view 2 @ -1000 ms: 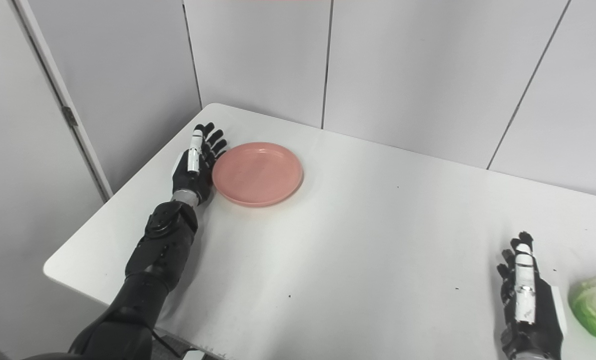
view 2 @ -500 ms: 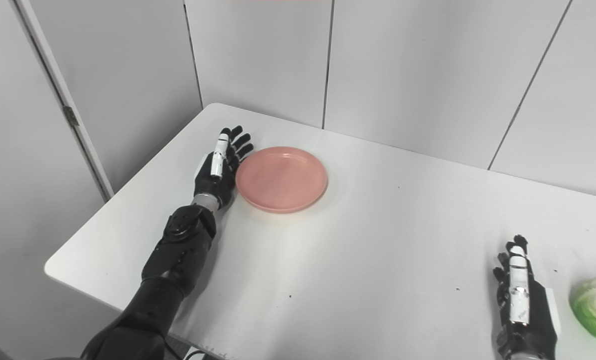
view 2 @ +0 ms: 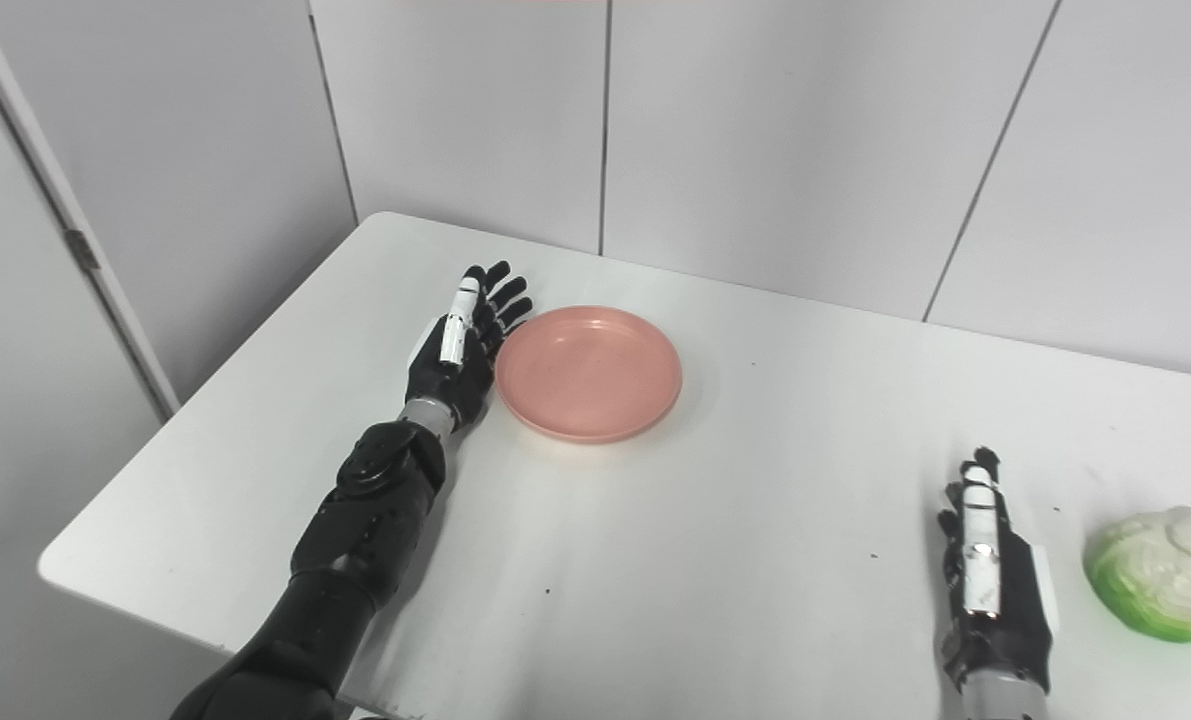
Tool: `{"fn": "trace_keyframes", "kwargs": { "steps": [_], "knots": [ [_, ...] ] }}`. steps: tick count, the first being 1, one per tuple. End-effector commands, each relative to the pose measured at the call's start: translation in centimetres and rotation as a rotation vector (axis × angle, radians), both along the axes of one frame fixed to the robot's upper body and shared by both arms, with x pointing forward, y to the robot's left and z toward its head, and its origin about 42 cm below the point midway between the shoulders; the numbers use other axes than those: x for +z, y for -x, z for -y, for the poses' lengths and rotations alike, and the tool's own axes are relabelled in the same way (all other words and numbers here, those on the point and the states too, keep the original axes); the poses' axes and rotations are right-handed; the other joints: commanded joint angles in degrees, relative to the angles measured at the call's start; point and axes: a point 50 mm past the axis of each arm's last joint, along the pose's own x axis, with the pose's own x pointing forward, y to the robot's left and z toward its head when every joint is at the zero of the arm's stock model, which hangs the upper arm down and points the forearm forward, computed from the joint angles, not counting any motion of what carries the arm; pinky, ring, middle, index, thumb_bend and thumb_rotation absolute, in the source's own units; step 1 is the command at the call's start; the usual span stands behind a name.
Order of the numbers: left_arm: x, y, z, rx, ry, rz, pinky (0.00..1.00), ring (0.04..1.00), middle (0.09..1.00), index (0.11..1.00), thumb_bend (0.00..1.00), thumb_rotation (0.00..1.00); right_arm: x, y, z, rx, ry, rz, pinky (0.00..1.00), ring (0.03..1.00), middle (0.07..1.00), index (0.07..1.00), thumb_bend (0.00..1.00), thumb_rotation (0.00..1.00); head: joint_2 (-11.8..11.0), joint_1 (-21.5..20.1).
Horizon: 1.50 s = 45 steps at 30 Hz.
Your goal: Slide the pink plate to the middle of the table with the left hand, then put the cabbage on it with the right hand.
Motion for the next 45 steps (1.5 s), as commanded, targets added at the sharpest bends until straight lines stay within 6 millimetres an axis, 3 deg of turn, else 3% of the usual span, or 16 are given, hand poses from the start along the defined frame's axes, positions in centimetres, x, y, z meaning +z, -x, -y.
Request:
{"fn": "trace_keyframes", "kwargs": {
  "steps": [1, 11, 14, 26, 32, 45],
  "knots": [
    [-0.1, -0.3, 1.5, -0.044, 0.007, -0.016, 0.91, 0.921, 0.926, 0.912, 0.43, 1.0, 1.5, -0.7, -0.8, 0.007, -0.008, 0.076, 1.0, 0.999, 0.995, 0.978, 0.2, 1.0, 0.1, -0.5],
    [-0.3, 0.0, 4.9, -0.157, 0.004, -0.025, 0.92, 0.935, 0.938, 0.928, 0.43, 1.0, 1.3, -0.4, -1.8, 0.007, -0.016, 0.066, 1.0, 1.0, 0.988, 0.983, 0.23, 1.0, 0.7, -5.4],
    [-0.3, 0.3, 6.7, -0.207, 0.007, -0.031, 0.92, 0.936, 0.939, 0.93, 0.42, 1.0, 1.1, -0.5, -2.2, 0.0, -0.03, 0.072, 1.0, 1.0, 0.988, 0.983, 0.25, 1.0, 1.0, -7.4],
    [-0.4, 2.1, 11.3, -0.377, -0.029, -0.039, 0.91, 0.926, 0.928, 0.918, 0.44, 1.0, 1.1, -0.5, -3.4, 0.01, -0.042, 0.084, 0.99, 0.95, 0.963, 0.975, 0.23, 1.0, 2.1, -12.4],
    [-0.6, 2.5, 11.8, -0.401, -0.026, -0.043, 0.92, 0.921, 0.918, 0.914, 0.44, 1.0, 1.1, -0.6, -3.9, 0.017, -0.025, 0.094, 0.99, 0.938, 0.96, 0.968, 0.22, 1.0, 2.5, -14.1],
    [-1.0, 2.6, 10.8, -0.407, -0.024, -0.054, 0.92, 0.931, 0.934, 0.929, 0.43, 1.0, 1.1, -0.7, -4.1, 0.005, 0.006, 0.091, 0.99, 0.956, 0.967, 0.967, 0.25, 1.0, 2.9, -18.2]
  ]
}}
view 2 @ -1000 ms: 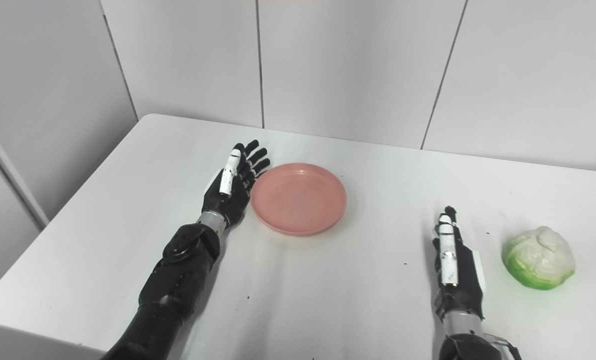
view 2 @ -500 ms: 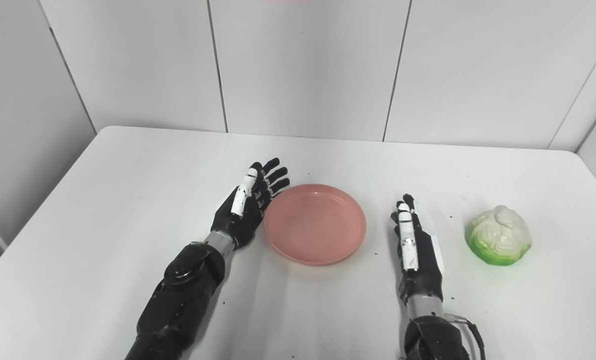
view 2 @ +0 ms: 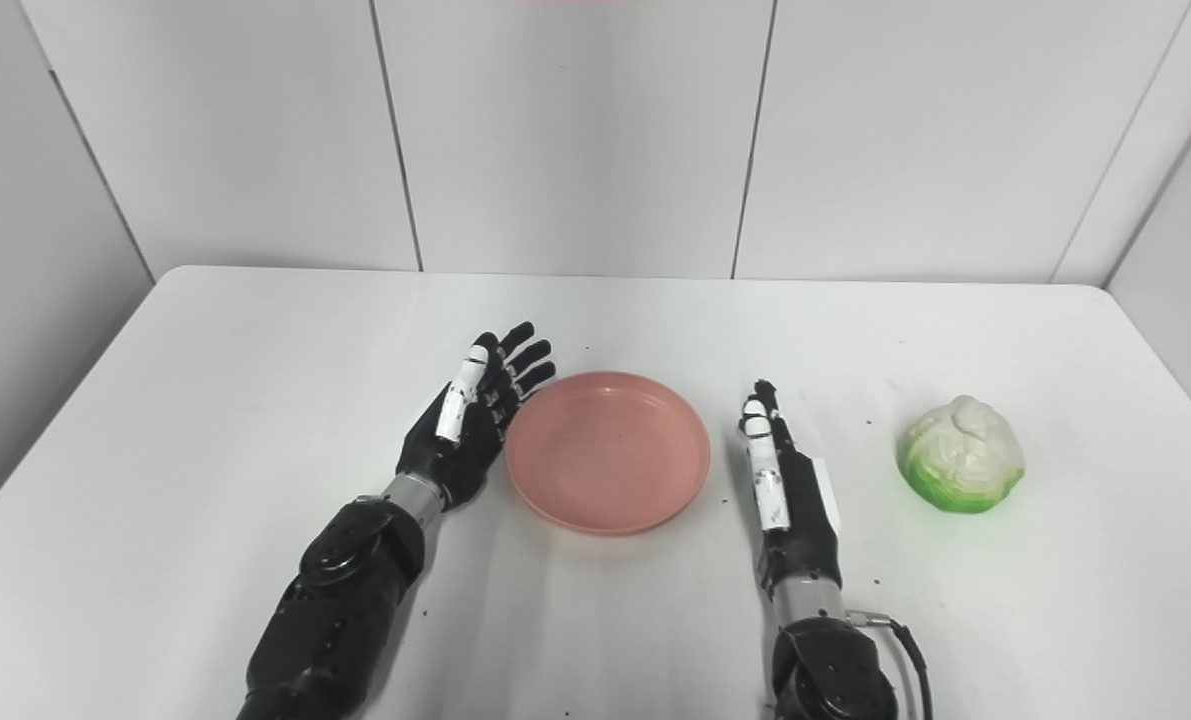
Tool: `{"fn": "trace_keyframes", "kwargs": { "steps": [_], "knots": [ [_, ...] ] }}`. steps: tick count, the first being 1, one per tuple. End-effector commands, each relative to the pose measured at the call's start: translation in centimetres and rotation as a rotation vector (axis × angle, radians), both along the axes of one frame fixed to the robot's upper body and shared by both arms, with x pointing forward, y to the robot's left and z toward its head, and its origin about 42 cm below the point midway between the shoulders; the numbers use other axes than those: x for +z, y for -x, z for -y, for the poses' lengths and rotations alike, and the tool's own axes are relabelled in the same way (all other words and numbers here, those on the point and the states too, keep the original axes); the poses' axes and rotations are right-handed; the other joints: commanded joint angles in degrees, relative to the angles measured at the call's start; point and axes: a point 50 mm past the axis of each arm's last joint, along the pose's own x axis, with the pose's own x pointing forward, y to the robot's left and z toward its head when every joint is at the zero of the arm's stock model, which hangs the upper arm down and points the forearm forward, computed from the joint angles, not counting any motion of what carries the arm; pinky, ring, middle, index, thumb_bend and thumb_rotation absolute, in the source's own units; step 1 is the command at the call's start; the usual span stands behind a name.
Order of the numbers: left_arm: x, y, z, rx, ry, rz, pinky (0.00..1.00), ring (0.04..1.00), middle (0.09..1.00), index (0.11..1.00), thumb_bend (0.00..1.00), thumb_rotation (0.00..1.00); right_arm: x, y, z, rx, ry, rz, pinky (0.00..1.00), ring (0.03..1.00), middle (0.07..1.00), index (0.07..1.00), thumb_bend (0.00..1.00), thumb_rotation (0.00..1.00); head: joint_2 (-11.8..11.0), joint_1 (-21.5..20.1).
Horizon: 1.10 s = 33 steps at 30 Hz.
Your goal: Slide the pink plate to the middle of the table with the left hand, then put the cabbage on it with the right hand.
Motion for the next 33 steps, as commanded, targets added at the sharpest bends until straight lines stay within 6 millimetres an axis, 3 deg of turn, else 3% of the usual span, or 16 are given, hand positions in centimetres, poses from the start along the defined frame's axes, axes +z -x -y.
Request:
{"fn": "trace_keyframes", "kwargs": {
  "steps": [1, 12, 16, 20, 30, 33],
  "knots": [
    [-0.9, 0.3, -0.5, -0.007, -0.012, -0.05, 0.92, 0.928, 0.932, 0.927, 0.43, 1.0, 1.6, -0.8, -0.7, 0.008, -0.008, 0.07, 0.99, 0.954, 0.967, 0.968, 0.25, 1.0, 0.0, 0.0],
    [-1.4, 0.4, -1.3, -0.003, -0.011, -0.05, 0.93, 0.927, 0.932, 0.925, 0.45, 1.0, 2.2, -1.6, -0.1, -0.037, 0.009, 0.097, 1.0, 0.965, 0.969, 0.973, 0.27, 1.0, -1.0, -4.5],
    [-1.6, 0.5, -1.9, 0.007, -0.006, -0.052, 0.93, 0.93, 0.936, 0.929, 0.45, 1.0, 2.8, -2.3, 0.2, -0.067, 0.056, 0.14, 0.98, 0.944, 0.94, 0.942, 0.33, 1.0, -1.5, -7.2],
    [-2.0, 0.6, -2.7, 0.011, -0.002, -0.061, 0.94, 0.938, 0.94, 0.932, 0.45, 1.0, 4.4, -3.1, 0.4, -0.09, 0.126, 0.184, 0.97, 0.915, 0.915, 0.922, 0.44, 1.0, -2.0, -9.7],
    [-3.0, 0.4, -4.2, 0.02, -0.004, -0.07, 0.93, 0.933, 0.933, 0.928, 0.45, 1.0, 8.5, -4.4, 1.1, -0.147, 0.294, 0.355, 0.87, 0.875, 0.89, 0.913, 0.53, 1.0, -3.6, -16.3],
    [-3.4, 0.4, -4.8, 0.015, 0.001, -0.068, 0.94, 0.937, 0.938, 0.933, 0.46, 1.0, 10.0, -4.5, 1.4, -0.188, 0.347, 0.393, 0.84, 0.86, 0.879, 0.903, 0.57, 0.95, -3.9, -17.9]
  ]
}}
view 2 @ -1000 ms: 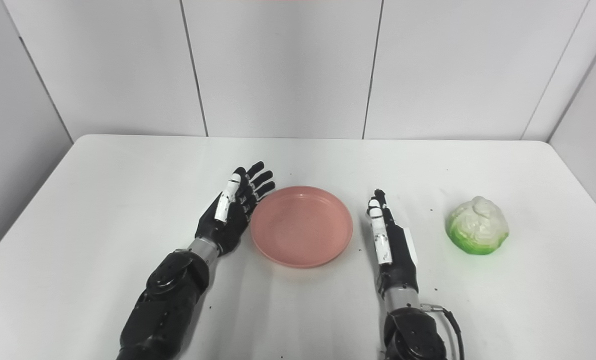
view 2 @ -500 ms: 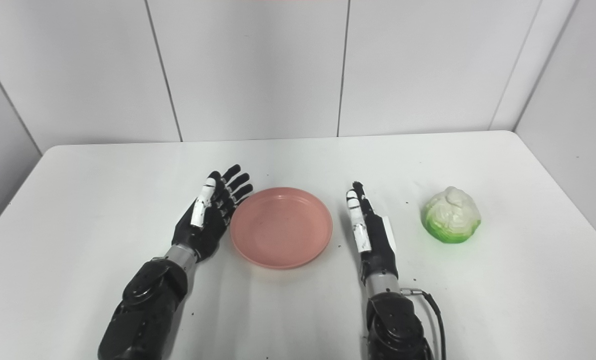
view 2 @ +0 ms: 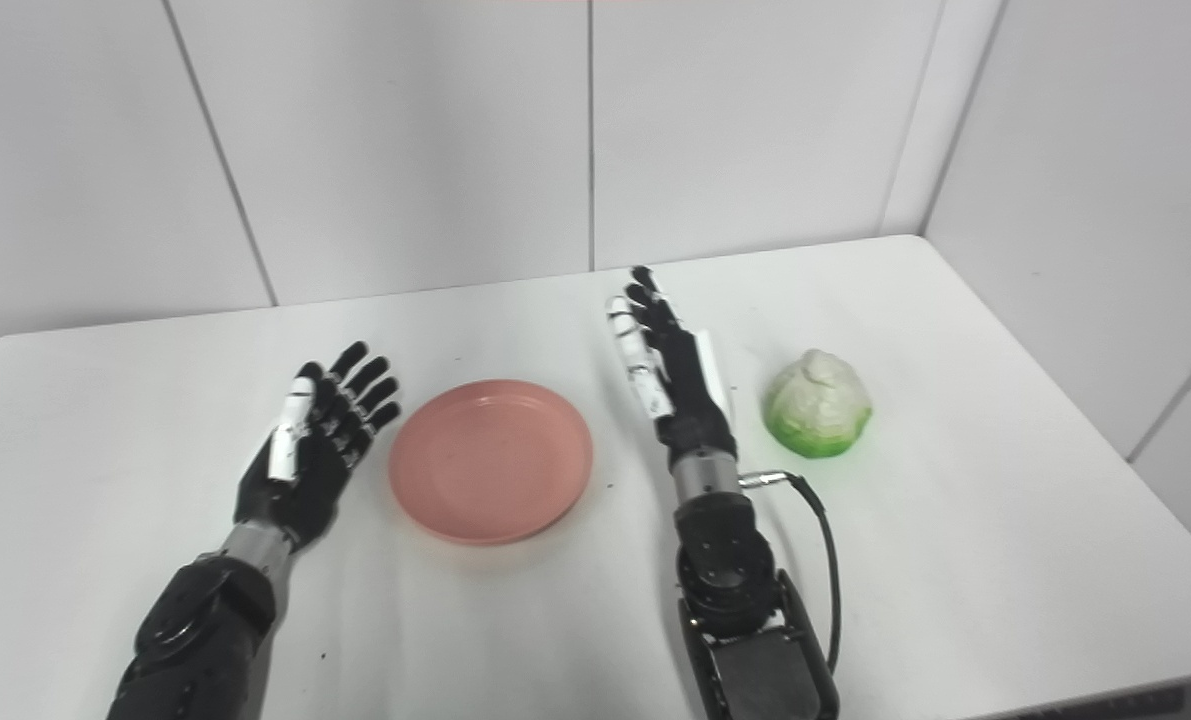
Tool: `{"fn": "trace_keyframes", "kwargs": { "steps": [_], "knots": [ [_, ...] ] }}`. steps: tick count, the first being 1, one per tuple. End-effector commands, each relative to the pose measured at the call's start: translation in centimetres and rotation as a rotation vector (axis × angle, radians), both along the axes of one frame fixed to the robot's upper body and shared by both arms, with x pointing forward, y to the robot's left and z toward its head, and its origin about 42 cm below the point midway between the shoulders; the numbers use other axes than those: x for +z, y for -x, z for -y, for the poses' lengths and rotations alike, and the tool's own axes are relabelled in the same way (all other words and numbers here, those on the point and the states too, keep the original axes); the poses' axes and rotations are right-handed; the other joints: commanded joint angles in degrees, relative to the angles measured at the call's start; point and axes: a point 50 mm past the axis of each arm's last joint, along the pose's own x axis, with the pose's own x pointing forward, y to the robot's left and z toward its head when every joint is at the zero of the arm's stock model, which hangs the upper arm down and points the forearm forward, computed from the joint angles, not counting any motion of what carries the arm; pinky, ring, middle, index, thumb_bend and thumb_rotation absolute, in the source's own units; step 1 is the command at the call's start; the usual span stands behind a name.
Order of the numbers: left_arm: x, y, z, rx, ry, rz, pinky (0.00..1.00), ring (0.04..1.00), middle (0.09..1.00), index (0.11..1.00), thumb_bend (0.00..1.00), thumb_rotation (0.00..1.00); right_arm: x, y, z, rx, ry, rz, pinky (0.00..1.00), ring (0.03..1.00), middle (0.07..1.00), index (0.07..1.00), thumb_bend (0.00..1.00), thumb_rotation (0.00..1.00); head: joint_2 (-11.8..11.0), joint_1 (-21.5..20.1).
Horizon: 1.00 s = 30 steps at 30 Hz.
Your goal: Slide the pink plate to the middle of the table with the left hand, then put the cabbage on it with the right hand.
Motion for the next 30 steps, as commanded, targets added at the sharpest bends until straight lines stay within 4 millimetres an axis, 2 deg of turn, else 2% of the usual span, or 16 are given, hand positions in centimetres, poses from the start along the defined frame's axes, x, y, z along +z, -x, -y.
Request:
{"fn": "trace_keyframes", "kwargs": {
  "steps": [1, 6, 9, 13, 16, 17, 22, 30],
  "knots": [
    [-2.5, 0.9, -1.6, 0.01, -0.023, -0.092, 0.94, 0.939, 0.941, 0.936, 0.46, 1.0, 4.1, -0.6, 0.0, -0.02, 0.045, 0.163, 0.83, 0.859, 0.877, 0.902, 0.58, 0.94, -0.1, -0.7],
    [-2.8, 0.7, -2.3, 0.007, -0.018, -0.089, 0.95, 0.941, 0.949, 0.94, 0.45, 1.0, 5.9, -0.4, 1.2, -0.082, 0.145, 0.199, 0.84, 0.88, 0.886, 0.904, 0.62, 0.93, -0.8, -2.3],
    [-2.9, 0.6, -2.9, -0.001, -0.001, -0.083, 0.95, 0.947, 0.956, 0.948, 0.44, 1.0, 7.3, 0.0, 2.4, -0.128, 0.226, 0.223, 0.8, 0.892, 0.91, 0.912, 0.65, 0.91, -0.9, -3.8],
    [-3.1, 0.4, -3.5, -0.004, 0.014, -0.084, 0.95, 0.949, 0.959, 0.948, 0.45, 1.0, 8.3, 0.6, 4.0, -0.212, 0.328, 0.245, 0.81, 0.883, 0.908, 0.907, 0.75, 0.87, -1.0, -4.7],
    [-3.2, 0.4, -3.8, 0.004, 0.013, -0.093, 0.95, 0.945, 0.953, 0.941, 0.46, 1.0, 8.7, 1.0, 5.0, -0.266, 0.377, 0.246, 0.82, 0.885, 0.905, 0.925, 0.82, 0.79, -1.0, -5.6],
    [-3.2, 0.4, -3.9, 0.007, 0.012, -0.096, 0.95, 0.943, 0.95, 0.938, 0.46, 1.0, 8.8, 1.1, 5.4, -0.282, 0.393, 0.245, 0.81, 0.883, 0.907, 0.936, 0.85, 0.75, -1.0, -5.6],
    [-3.2, 0.2, -4.4, 0.013, 0.024, -0.104, 0.95, 0.945, 0.951, 0.941, 0.45, 1.0, 8.9, 1.9, 7.8, -0.361, 0.459, 0.235, 0.82, 0.904, 0.935, 0.967, 0.91, 0.65, -0.8, -6.9],
    [-3.4, 0.0, -5.1, 0.014, 0.025, -0.107, 0.95, 0.941, 0.949, 0.938, 0.46, 1.0, 7.9, 3.1, 10.8, -0.437, 0.471, 0.213, 0.83, 0.917, 0.954, 0.98, 0.98, 0.57, -0.5, -8.2]
  ]
}}
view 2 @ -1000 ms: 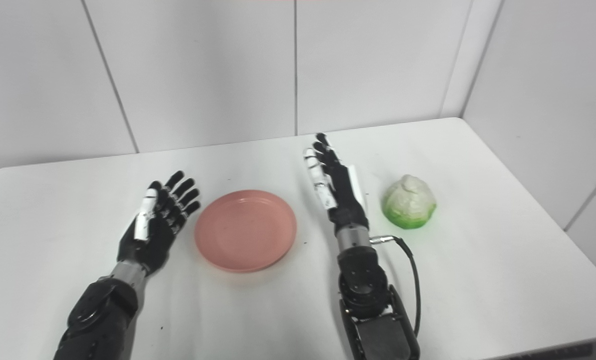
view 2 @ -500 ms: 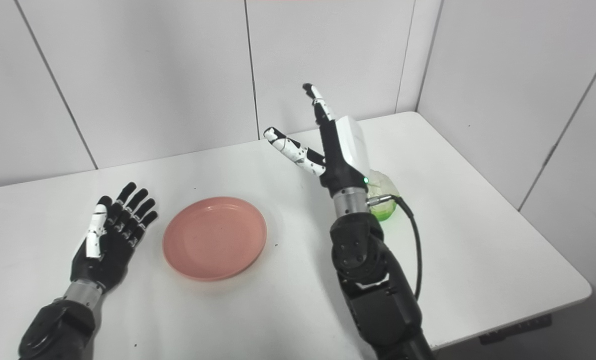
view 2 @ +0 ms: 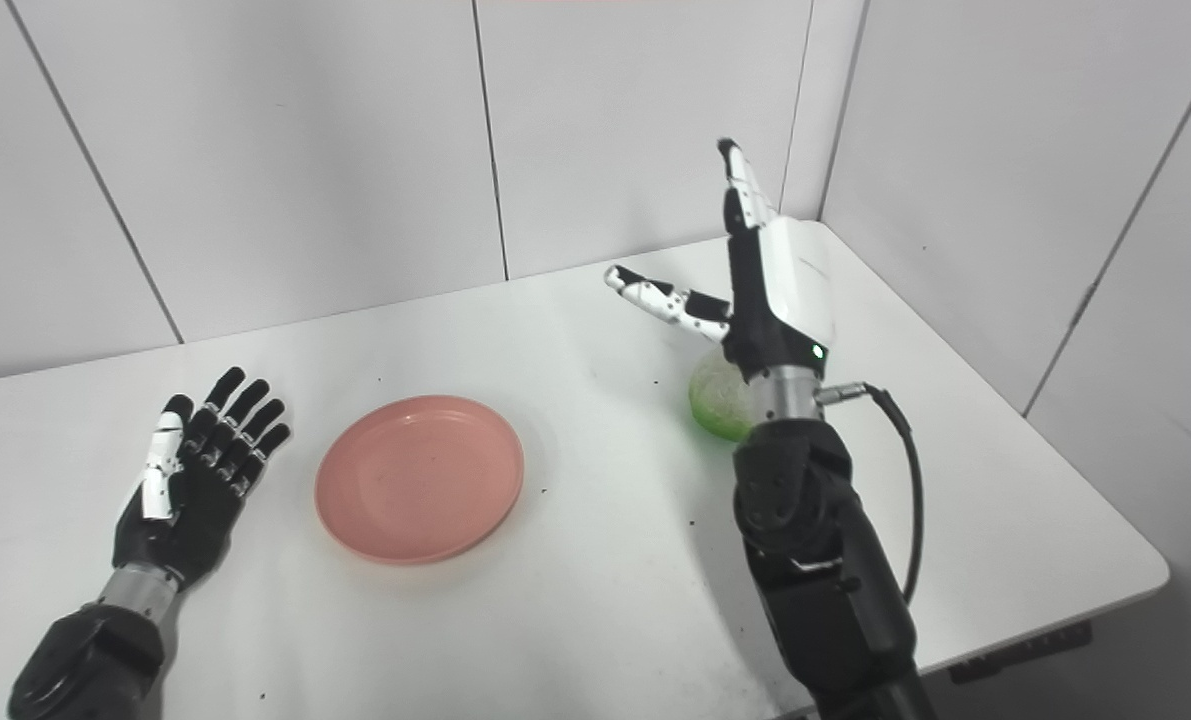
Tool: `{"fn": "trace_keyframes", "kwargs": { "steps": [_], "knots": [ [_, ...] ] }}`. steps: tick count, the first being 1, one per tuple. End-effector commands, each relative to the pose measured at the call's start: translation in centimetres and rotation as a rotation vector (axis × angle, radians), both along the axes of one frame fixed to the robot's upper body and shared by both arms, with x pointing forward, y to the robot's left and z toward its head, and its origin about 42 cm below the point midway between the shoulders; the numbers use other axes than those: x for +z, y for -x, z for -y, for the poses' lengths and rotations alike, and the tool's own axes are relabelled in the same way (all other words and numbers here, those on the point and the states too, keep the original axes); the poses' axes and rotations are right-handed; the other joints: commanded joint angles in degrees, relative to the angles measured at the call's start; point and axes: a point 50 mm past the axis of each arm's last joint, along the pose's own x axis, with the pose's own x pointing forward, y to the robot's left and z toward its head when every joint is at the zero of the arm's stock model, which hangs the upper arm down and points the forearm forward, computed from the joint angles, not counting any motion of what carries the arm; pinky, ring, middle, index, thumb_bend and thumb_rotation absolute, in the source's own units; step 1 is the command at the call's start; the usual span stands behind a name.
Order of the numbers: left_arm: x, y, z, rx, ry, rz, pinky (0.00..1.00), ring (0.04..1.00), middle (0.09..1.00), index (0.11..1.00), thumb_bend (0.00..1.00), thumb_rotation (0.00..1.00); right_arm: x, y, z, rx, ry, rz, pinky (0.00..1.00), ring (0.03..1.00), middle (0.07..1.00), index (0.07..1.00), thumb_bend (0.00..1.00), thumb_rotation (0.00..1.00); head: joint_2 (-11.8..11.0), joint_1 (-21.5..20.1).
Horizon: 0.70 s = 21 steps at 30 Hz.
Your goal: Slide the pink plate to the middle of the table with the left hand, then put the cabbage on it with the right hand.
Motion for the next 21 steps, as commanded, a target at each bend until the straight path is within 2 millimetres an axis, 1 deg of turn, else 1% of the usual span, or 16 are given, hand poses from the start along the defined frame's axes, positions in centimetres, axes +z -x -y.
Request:
{"fn": "trace_keyframes", "kwargs": {
  "steps": [1, 4, 9, 17, 21],
  "knots": [
    [-2.9, 1.4, -1.5, 0.024, -0.021, -0.116, 0.95, 0.94, 0.949, 0.938, 0.46, 1.0, 2.1, 0.2, 0.8, -0.023, 0.016, 0.09, 0.83, 0.923, 0.957, 0.982, 0.98, 0.56, 0.1, -0.2],
    [-3.0, 1.3, -1.7, 0.026, -0.013, -0.12, 0.96, 0.94, 0.949, 0.937, 0.46, 1.0, 1.2, 0.6, 1.6, -0.047, 0.015, 0.073, 0.83, 0.922, 0.958, 0.982, 0.99, 0.55, 0.3, -0.3],
    [-2.9, 1.2, -2.1, 0.023, -0.015, -0.122, 0.96, 0.941, 0.948, 0.935, 0.46, 1.0, -0.3, 0.8, 2.3, -0.078, -0.004, 0.047, 0.83, 0.915, 0.956, 0.983, 1.0, 0.53, 0.7, -0.9],
    [-2.8, 1.2, -2.9, 0.038, -0.003, -0.137, 0.94, 0.934, 0.938, 0.93, 0.46, 1.0, -2.0, 0.8, 3.0, -0.106, -0.027, -0.031, 0.8, 0.928, 0.991, 1.0, 1.0, 0.56, 1.5, -1.9],
    [-2.8, 1.1, -3.0, 0.038, -0.002, -0.135, 0.95, 0.939, 0.943, 0.936, 0.45, 1.0, -3.3, 0.7, 3.3, -0.107, -0.049, -0.068, 0.78, 0.924, 0.999, 1.0, 1.0, 0.58, 1.8, -2.1]
  ]
}}
